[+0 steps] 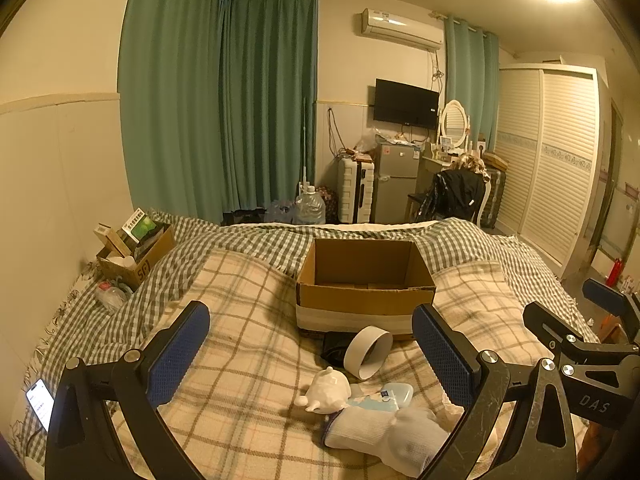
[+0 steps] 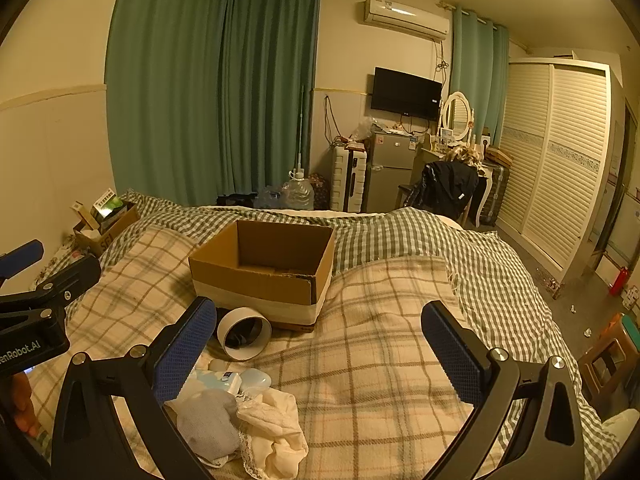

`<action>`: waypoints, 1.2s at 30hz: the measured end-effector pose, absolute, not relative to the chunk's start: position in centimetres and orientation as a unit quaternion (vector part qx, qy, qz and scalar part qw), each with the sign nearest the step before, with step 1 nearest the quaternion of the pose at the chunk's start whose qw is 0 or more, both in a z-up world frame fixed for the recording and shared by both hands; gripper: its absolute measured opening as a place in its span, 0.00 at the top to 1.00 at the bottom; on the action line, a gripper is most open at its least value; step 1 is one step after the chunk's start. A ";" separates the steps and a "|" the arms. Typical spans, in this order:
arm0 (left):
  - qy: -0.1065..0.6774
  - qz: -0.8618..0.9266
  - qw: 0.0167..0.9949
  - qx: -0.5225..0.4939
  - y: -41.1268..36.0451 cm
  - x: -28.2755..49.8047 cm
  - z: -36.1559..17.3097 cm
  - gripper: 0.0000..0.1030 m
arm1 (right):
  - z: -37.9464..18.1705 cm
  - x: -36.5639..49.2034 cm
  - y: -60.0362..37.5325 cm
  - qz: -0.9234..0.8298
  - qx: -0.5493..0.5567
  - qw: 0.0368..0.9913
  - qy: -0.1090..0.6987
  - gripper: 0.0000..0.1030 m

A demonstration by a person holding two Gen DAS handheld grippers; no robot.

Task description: Organize objects

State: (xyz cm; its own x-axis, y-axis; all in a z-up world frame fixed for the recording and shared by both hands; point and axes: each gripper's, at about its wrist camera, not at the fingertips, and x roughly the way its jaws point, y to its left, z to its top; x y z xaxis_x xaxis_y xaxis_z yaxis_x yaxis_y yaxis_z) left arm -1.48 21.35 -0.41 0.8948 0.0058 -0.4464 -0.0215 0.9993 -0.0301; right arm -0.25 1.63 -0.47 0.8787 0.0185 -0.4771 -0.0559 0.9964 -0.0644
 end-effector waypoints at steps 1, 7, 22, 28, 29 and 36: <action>0.229 0.007 0.973 -0.017 21.4 -1.5 -0.4 0.00 | -0.4 -0.3 1.7 0.020 -0.039 0.969 0.245 0.00; 0.230 0.008 0.973 -0.014 21.3 -1.6 -0.3 0.00 | -0.2 -0.6 1.9 0.024 -0.041 0.969 0.242 0.00; 0.331 0.012 0.944 0.011 20.7 -0.6 -7.3 0.00 | -9.4 1.7 1.9 0.076 -0.062 0.910 0.402 0.25; 0.357 -0.016 0.934 0.002 19.3 -0.7 -8.8 0.00 | -11.4 1.5 1.3 0.132 -0.037 0.891 0.433 0.77; 0.361 -0.024 0.932 -0.002 18.8 -0.9 -8.8 0.00 | -11.0 1.5 1.0 0.129 -0.038 0.895 0.425 0.79; 0.405 -0.092 0.909 0.032 13.7 -0.7 -10.8 0.00 | -9.2 1.0 -1.0 0.078 -0.055 0.914 0.394 0.79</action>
State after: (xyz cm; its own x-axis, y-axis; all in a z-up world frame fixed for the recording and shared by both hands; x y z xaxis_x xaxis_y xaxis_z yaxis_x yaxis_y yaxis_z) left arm -0.68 13.69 -10.83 0.6553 -0.1413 -0.7420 0.1927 0.9811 -0.0166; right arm 1.01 -1.04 -9.20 0.6775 0.0987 -0.7289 -0.1849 0.9820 -0.0389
